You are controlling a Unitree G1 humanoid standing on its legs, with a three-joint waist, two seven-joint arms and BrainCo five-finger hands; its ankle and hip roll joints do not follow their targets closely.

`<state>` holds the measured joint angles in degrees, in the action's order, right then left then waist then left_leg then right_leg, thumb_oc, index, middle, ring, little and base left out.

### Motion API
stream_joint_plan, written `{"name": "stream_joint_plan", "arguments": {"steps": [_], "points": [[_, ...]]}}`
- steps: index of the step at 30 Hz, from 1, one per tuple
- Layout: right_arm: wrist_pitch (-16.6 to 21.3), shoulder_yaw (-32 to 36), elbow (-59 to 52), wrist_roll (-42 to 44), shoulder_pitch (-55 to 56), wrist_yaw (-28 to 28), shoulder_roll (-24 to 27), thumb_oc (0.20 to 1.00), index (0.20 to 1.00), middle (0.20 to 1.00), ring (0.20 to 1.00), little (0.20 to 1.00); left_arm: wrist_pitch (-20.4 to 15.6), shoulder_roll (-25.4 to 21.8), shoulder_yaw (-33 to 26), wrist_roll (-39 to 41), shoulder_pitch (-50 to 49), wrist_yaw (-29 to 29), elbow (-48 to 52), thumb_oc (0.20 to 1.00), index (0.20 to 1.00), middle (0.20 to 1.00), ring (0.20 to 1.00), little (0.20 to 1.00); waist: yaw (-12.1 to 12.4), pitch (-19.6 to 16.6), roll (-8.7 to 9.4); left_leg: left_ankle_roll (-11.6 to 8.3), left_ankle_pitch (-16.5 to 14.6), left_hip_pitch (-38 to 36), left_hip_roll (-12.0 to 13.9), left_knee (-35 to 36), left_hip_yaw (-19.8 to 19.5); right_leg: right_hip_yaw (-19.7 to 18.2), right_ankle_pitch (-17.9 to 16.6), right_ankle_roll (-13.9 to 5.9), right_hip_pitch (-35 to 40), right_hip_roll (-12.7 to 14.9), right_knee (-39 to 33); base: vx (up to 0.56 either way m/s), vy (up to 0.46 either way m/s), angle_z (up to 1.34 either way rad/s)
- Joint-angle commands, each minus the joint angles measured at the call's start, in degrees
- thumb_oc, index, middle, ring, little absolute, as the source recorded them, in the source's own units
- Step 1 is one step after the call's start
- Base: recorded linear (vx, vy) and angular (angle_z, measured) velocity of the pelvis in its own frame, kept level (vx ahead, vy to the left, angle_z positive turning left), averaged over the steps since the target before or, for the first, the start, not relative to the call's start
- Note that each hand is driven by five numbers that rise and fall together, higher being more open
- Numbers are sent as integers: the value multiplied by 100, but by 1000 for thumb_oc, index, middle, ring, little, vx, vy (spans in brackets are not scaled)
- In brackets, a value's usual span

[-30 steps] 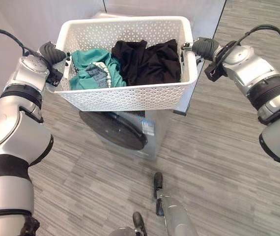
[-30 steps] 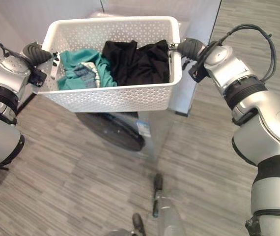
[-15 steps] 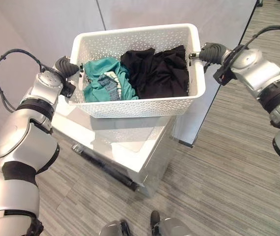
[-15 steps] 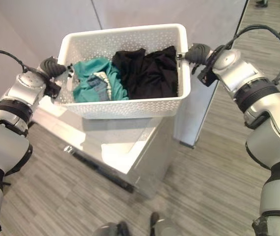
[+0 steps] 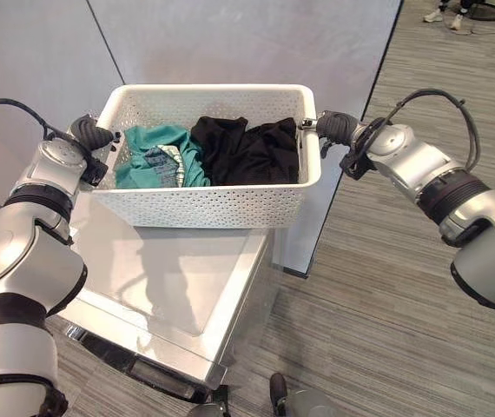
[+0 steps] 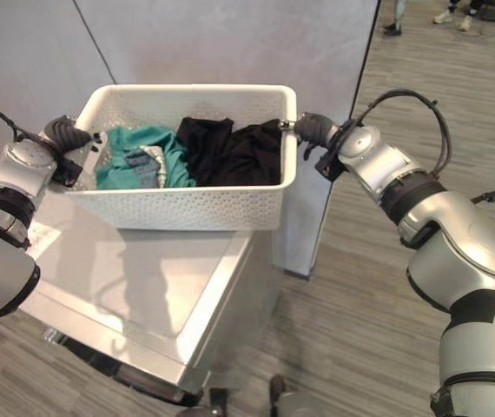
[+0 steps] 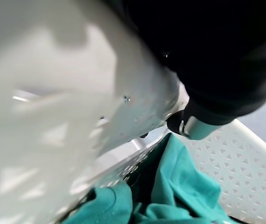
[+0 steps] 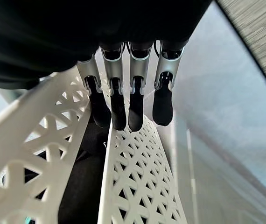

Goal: Grab the laundry basket,head to the washer,open it,put in the laundry and shut it.

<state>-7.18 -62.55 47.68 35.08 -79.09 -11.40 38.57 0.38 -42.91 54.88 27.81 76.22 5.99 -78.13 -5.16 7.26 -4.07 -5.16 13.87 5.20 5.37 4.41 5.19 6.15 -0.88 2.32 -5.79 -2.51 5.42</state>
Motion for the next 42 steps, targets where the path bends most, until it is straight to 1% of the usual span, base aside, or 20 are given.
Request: {"name": "stream_joint_plan", "arguments": {"steps": [1, 5, 10, 14, 16, 18, 21, 24, 25, 26, 27, 28, 29, 30, 32, 35, 38, 42], "points": [[389, 23, -47, 236, -632, -239, -942, 200, 200, 200, 200, 200, -537, 106, 212, -311, 915, -130, 117, 200, 200, 200, 200, 200, 311, 28, 79, 12, -772, -297, -196, -31, 21, -293, -165, -828, 197, 435, -619, 19, 33, 11], [394, 21, -101, 299, -671, -198, -918, 200, 200, 200, 200, 200, -528, 64, 210, -298, 1015, -182, 53, 200, 200, 200, 200, 200, 346, -12, 85, 24, -786, -305, -204, 11, -9, -263, -191, -850, 227, 477, -683, 26, 31, 6], [401, 107, -120, 612, -715, -112, -994, 200, 200, 200, 200, 200, -472, 65, 284, -309, 1198, -253, -150, 200, 200, 200, 200, 200, 382, -104, 95, 25, -802, -234, -244, 59, -126, -145, -244, -895, 273, 558, -809, 28, 29, 27], [396, 116, -102, 673, -746, -71, -1122, 200, 200, 200, 200, 200, -449, 26, 399, -278, 1465, -318, -243, 200, 200, 200, 200, 200, 417, -130, 123, 31, -807, -172, -264, 59, -181, -44, -271, -918, 249, 606, -816, 20, 26, 17], [344, 30, -107, 630, -787, -69, -1286, 200, 200, 200, 200, 200, -402, -45, 479, -317, 1601, -329, -390, 200, 200, 200, 200, 200, 446, -128, 153, 53, -829, -93, -301, 59, -200, -21, -343, -953, 222, 655, -897, 25, 57, 8], [339, 3, -291, 605, -816, -60, -1329, 200, 200, 200, 200, 200, -399, -68, 437, -316, 1659, -379, -406, 200, 200, 200, 200, 200, 445, -104, 174, 61, -820, -6, -311, 59, -190, -28, -395, -975, 153, 683, -933, -5, 50, 8], [329, -25, -438, 550, -851, -46, -1268, 200, 200, 200, 200, 200, -402, -140, 388, -270, 1622, -381, -401, 200, 200, 200, 200, 200, 422, -60, 203, 69, -814, 77, -314, 59, -164, -85, -440, -998, 45, 699, -934, 3, 39, 2], [396, -133, -739, 345, -1037, -98, -917, 200, 200, 200, 200, 200, -443, -273, 156, -168, 1298, -348, -331, 200, 200, 200, 200, 200, 358, -34, 267, 78, -847, 56, -308, 59, -90, -178, -445, -1008, 23, 701, -944, 45, 48, -8], [396, -135, -740, 345, -1037, -98, -917, 200, 200, 200, 200, 200, -443, -273, 154, -169, 1296, -348, -330, 200, 200, 200, 200, 200, 359, -33, 266, 78, -848, 55, -307, 59, -88, -180, -444, -1008, 23, 700, -943, 29, 11, -11], [402, -172, -812, 332, -1088, -130, -801, 429, 429, 429, 429, 429, -425, -359, 112, -185, 1208, -338, -350, 200, 200, 200, 200, 200, 325, -43, 282, 79, -873, 30, -300, 59, -62, -197, -436, -1009, 43, 698, -955, 11, 4, -11], [402, -173, -812, 332, -1089, -130, -801, 555, 555, 555, 555, 555, -425, -360, 110, -186, 1206, -338, -349, 200, 200, 200, 200, 200, 325, -41, 281, 79, -873, 28, -299, 59, -61, -198, -436, -1009, 45, 698, -956, 22, 6, -10], [394, -173, -766, 296, -1125, -120, -767, 1000, 1000, 1000, 1000, 1000, -407, -421, 109, -213, 1197, -337, -390, 288, 288, 288, 288, 288, 309, -54, 285, 80, -888, 10, -293, 59, -44, -204, -432, -1013, 53, 694, -962, 19, 0, -11], [384, -175, -724, 262, -1145, -119, -759, 1000, 1000, 1000, 1000, 1000, -401, -472, 115, -264, 1215, -362, -425, 523, 523, 523, 523, 523, 299, -58, 289, 80, -896, -9, -290, 59, -27, -228, -437, -1014, 59, 689, -970, 36, 0, -13], [398, -155, -672, 210, -1187, -74, -777, 1000, 1000, 1000, 1000, 1000, -397, -551, 148, -393, 1253, -408, -494, 1000, 1000, 1000, 1000, 1000, 283, -73, 291, 75, -906, -36, -280, 59, 7, -259, -436, -1014, 67, 681, -974, 28, -4, -15], [444, -117, -653, 180, -1225, -45, -873, 1000, 1000, 1000, 1000, 1000, -389, -644, 168, -537, 1272, -460, -560, 1000, 1000, 1000, 1000, 1000, 264, -89, 289, 69, -923, -68, -270, 59, 53, -299, -434, -1017, 74, 667, -986, 24, -5, -14], [597, 136, -738, 100, -1229, 198, -1058, 1000, 1000, 1000, 1000, 1000, -412, -738, -12, -521, 1294, -692, -606, 1000, 1000, 1000, 1000, 1000, 213, -136, 276, 61, -949, -127, -256, 59, 115, -360, -431, -1021, 88, 643, -1010, 18, -7, -19], [677, 240, -857, -27, -1202, 321, -1108, 1000, 1000, 1000, 1000, 1000, -412, -768, -182, -451, 1296, -804, -640, 1000, 1000, 1000, 1000, 1000, 161, -199, 264, 52, -973, -167, -232, 59, 147, -382, -412, -1023, 114, 632, -1024, 21, -14, -15], [788, 452, -1033, -144, -1147, 496, -1032, 1000, 1000, 1000, 1000, 1000, -430, -857, -309, -535, 1214, -909, -609, 1000, 1000, 1000, 1000, 1000, 121, -280, 229, 47, -1007, -251, -218, 59, 160, -384, -379, -1022, 193, 627, -1034, 22, -10, -9]]}}
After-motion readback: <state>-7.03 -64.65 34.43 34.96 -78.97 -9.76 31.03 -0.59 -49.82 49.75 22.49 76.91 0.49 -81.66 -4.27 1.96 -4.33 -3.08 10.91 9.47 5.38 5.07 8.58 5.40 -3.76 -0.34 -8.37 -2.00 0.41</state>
